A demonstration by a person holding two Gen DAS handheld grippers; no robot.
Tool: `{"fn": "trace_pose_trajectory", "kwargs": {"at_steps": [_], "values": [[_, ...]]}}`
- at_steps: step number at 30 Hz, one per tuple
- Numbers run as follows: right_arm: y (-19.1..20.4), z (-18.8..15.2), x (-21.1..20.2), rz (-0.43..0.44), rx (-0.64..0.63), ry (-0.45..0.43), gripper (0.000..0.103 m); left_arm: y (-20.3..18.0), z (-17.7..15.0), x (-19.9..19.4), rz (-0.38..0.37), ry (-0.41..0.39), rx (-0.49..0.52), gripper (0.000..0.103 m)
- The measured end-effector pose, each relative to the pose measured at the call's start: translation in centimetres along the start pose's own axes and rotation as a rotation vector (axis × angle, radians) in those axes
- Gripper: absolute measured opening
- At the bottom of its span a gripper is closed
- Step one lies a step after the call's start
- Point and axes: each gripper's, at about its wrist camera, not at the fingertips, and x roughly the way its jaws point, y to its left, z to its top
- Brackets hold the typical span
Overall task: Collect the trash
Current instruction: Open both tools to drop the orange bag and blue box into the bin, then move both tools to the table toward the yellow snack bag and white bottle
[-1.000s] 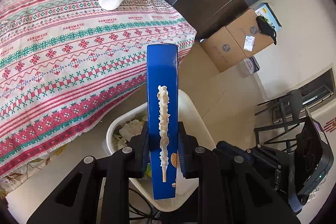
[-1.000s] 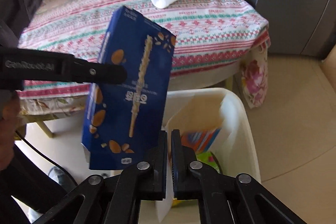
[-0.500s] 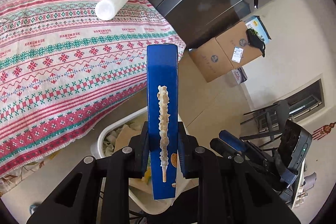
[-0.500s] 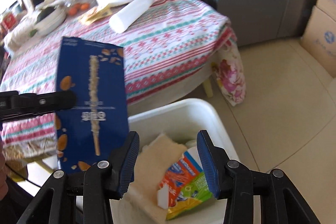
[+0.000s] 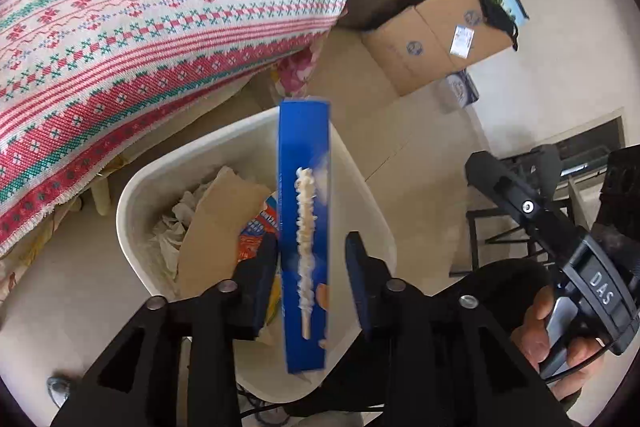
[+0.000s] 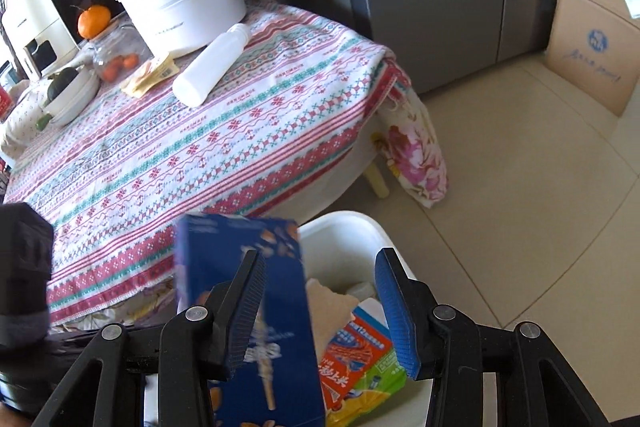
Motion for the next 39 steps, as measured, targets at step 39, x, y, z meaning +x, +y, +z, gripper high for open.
{"fn": "trace_pose_trajectory", "kwargs": {"at_steps": [39], "values": [[4.5,1.1,3.8,0.125,-0.017,0.057,0.071,14.0,7.4,-17.3,0.072,-0.440,-0.494,0.058]]}}
